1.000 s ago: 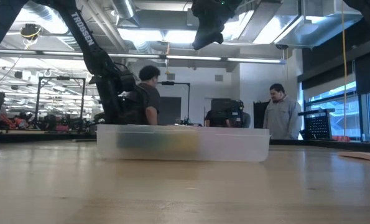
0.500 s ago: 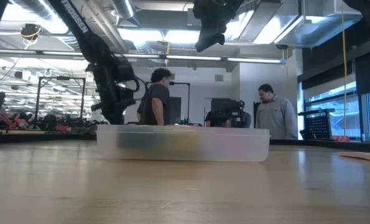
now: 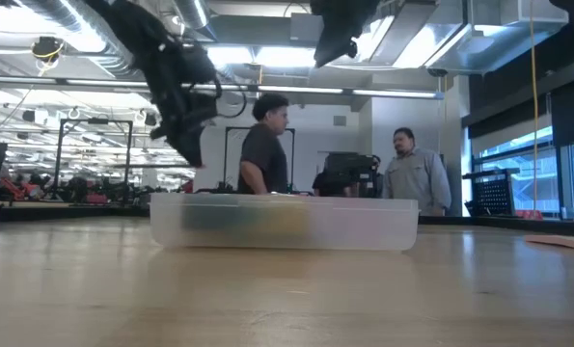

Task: Pack school essentials
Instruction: Put the black pencil into the pencil case

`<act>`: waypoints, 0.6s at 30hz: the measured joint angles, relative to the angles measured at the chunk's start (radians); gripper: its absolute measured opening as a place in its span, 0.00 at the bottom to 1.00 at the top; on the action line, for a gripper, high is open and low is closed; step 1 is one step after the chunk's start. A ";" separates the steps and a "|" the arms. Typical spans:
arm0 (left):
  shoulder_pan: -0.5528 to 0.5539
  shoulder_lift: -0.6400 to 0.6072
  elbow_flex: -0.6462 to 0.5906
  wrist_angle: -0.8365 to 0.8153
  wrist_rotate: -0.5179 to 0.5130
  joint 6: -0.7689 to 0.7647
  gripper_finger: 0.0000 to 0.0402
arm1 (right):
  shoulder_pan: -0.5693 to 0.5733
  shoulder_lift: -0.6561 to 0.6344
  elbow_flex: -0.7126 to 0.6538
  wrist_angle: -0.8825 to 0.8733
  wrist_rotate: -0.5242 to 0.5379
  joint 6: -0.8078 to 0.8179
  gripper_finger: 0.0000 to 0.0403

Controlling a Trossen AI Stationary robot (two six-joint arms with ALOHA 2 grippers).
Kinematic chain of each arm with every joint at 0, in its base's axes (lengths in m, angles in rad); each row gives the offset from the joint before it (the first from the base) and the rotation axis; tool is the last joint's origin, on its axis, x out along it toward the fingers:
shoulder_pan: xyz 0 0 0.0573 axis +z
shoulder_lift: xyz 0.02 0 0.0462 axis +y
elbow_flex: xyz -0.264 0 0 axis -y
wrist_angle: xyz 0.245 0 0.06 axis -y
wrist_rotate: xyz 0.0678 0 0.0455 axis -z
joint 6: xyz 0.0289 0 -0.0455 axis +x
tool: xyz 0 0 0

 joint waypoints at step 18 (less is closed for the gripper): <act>-0.402 -0.083 0.000 -0.007 -0.034 -0.075 0.05 | 0.064 -0.063 0.000 -0.177 -0.007 -0.019 0.29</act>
